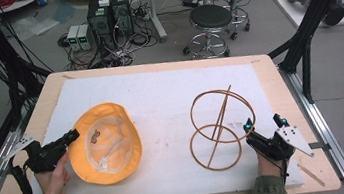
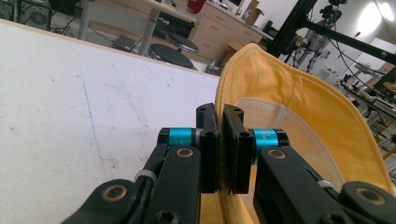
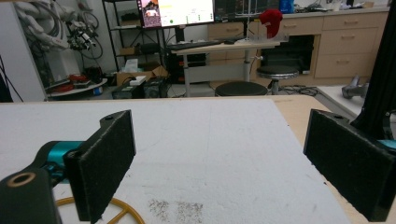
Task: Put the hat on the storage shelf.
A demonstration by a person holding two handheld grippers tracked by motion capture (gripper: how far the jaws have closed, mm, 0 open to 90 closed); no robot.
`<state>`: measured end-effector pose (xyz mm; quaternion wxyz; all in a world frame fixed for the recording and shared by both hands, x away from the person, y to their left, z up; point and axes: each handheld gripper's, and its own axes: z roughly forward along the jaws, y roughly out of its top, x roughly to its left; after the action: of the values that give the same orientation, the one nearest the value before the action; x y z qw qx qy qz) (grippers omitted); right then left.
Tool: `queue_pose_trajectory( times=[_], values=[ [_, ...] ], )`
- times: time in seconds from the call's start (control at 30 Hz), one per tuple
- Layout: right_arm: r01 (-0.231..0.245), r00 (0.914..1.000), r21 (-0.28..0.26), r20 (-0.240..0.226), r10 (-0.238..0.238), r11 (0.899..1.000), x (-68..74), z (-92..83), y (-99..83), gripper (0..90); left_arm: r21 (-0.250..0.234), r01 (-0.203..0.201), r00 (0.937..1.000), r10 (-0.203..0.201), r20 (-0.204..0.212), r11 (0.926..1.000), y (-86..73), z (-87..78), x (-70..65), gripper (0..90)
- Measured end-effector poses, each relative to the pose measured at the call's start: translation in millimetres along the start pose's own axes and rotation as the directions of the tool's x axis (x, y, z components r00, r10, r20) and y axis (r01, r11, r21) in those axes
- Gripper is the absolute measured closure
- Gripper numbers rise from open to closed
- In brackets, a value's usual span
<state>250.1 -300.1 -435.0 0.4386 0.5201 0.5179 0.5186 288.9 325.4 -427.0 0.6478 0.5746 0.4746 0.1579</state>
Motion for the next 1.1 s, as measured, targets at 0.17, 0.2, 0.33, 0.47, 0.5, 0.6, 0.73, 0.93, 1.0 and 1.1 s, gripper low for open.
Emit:
queue_pose_trajectory(
  times=[0.17,0.2,0.33,0.47,0.5,0.6,0.73,0.93,1.0,1.1],
  values=[
    [0.001,1.0,0.0,-0.002,-0.001,1.0,0.0,0.3,-0.1,7.9,-0.023,-0.026,0.9993,0.027,0.026,0.9994,1.2,-0.6,-3.7,85.7],
    [0.002,1.0,0.0,-0.002,-0.002,1.0,-0.1,0.3,-0.1,7.9,-0.029,-0.038,0.9988,0.039,0.03,0.9989,1.8,-1.0,-5.1,85.6],
    [0.001,1.0,-0.001,-0.003,-0.001,1.0,-0.1,0.3,0.0,7.9,-0.079,-0.11,0.9926,0.113,0.044,0.9908,6.8,-4.3,-13.5,85.7],
    [0.001,1.0,-0.001,-0.003,-0.001,1.0,0.0,0.2,0.0,7.9,-0.111,-0.147,0.9866,0.154,0.055,0.9829,10.9,-5.5,-20.5,85.9],
    [0.002,1.0,0.001,-0.002,-0.002,1.0,0.1,0.2,-0.1,7.9,-0.122,-0.17,0.9827,0.178,0.052,0.9778,12.5,-5.1,-24.6,85.9],
    [0.003,1.0,0.001,0.001,-0.003,1.0,0.0,0.2,-0.1,7.9,-0.13,-0.206,0.9766,0.212,0.035,0.97,15.5,-4.0,-29.7,85.9],
    [0.003,1.0,0.001,0.003,-0.003,1.0,0.6,0.8,-0.5,7.9,-0.162,-0.227,0.9711,0.236,0.035,0.9602,21.6,-3.6,-35.5,86.0],
    [0.011,0.9999,0.003,0.004,-0.011,1.0,2.0,-0.4,-0.1,7.9,-0.214,-0.259,0.963,0.269,0.019,0.942,29.8,-5.7,-45.6,86.0],
    [0.014,0.9999,0.002,0.006,-0.014,1.0,2.7,-0.3,-0.2,8.0,-0.229,-0.25,0.9653,0.261,0.018,0.9409,32.9,-5.4,-46.8,86.1],
    [0.017,0.9998,-0.005,0.006,-0.017,1.0,3.2,-0.8,0.2,8.0,-0.241,-0.265,0.9624,0.272,-0.004,0.9338,40.2,-5.4,-51.1,86.1]
  ],
)
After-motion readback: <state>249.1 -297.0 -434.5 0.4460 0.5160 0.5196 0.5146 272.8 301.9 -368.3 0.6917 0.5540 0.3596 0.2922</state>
